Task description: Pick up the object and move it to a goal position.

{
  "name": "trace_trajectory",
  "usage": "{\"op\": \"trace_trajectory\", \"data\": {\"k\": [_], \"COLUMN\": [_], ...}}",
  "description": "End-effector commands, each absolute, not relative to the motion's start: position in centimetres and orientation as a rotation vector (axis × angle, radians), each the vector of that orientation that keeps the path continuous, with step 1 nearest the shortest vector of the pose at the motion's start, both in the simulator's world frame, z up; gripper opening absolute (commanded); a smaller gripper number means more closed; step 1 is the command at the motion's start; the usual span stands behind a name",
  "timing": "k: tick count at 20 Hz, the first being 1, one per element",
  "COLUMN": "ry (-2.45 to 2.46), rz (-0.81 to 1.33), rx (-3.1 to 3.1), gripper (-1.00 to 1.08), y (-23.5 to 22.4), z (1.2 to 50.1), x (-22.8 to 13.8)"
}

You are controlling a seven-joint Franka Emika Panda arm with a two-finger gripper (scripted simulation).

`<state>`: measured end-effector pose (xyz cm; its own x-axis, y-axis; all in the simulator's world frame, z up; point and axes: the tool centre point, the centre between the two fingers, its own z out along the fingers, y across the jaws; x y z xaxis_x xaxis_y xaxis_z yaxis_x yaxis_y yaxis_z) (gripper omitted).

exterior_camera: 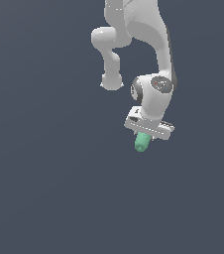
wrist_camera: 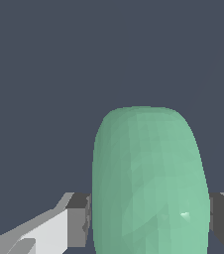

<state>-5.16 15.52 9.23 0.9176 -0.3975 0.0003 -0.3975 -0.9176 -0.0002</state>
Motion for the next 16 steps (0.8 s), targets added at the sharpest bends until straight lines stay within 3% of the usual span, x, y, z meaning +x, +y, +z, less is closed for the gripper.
{"op": "trace_trajectory", "data": {"k": [1,8,16], "ry": [0.638,0.638,0.638], "rz": [-0.001,0.000,0.000], "rx": [-3.076,-3.076,-3.076], "gripper": [-1.00,-1.00,-1.00], "y": [18.0,22.4,23.8], "z": [9.4,9.7,9.8], "x": [-4.5,-3.2,-2.7]}}
